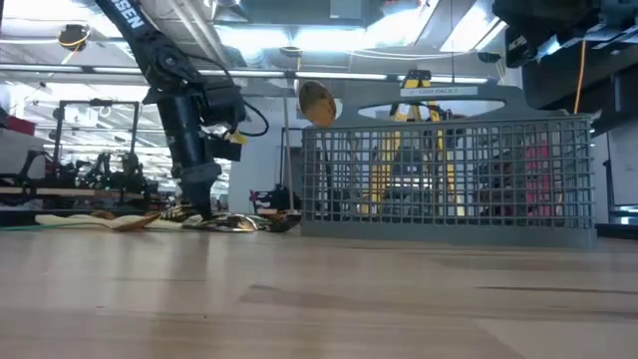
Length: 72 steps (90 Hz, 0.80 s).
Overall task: Sort silverware
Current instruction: Put the gold spoon into the cutlery rack
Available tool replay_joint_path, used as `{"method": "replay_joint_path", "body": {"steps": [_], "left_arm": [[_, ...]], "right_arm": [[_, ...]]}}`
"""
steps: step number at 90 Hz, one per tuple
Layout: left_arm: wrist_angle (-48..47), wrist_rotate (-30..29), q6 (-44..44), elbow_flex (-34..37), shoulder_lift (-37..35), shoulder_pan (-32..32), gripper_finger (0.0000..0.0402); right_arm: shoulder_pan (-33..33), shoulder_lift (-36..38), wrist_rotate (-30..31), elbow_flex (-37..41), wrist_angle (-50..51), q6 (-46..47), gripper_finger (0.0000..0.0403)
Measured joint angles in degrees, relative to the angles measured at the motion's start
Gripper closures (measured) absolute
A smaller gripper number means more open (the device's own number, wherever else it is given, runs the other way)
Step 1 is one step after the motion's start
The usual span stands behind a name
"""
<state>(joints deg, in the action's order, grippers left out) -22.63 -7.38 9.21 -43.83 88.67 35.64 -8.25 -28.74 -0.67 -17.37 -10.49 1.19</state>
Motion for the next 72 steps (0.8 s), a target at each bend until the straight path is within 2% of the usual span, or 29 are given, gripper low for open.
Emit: {"method": "replay_joint_path", "body": {"steps": [20, 55, 61, 72], "left_arm": [[-2.99, 1.02, -0.02, -1.36, -0.02, 0.0, 0.04], [-13.14, 1.17, -0.23, -13.0, -4.99, -3.04, 0.0401], [-15.37, -0.27, 0.99, -15.81, -5.34, -5.6, 0.0401], [-20.31, -6.96, 4.36, -21.28, -5.32, -12.19, 0.0401]], "right_arm": [[0.0, -0.01, 0.02, 0.0, -0.01, 0.02, 0.0403], [0.0, 0.01, 0.04, 0.0, 0.07, 0.02, 0.0403], [0.0, -0.01, 0.04, 0.0, 0.07, 0.02, 0.0403], [0.0, -0.01, 0.04, 0.0, 0.05, 0.0, 0.0403]]}}
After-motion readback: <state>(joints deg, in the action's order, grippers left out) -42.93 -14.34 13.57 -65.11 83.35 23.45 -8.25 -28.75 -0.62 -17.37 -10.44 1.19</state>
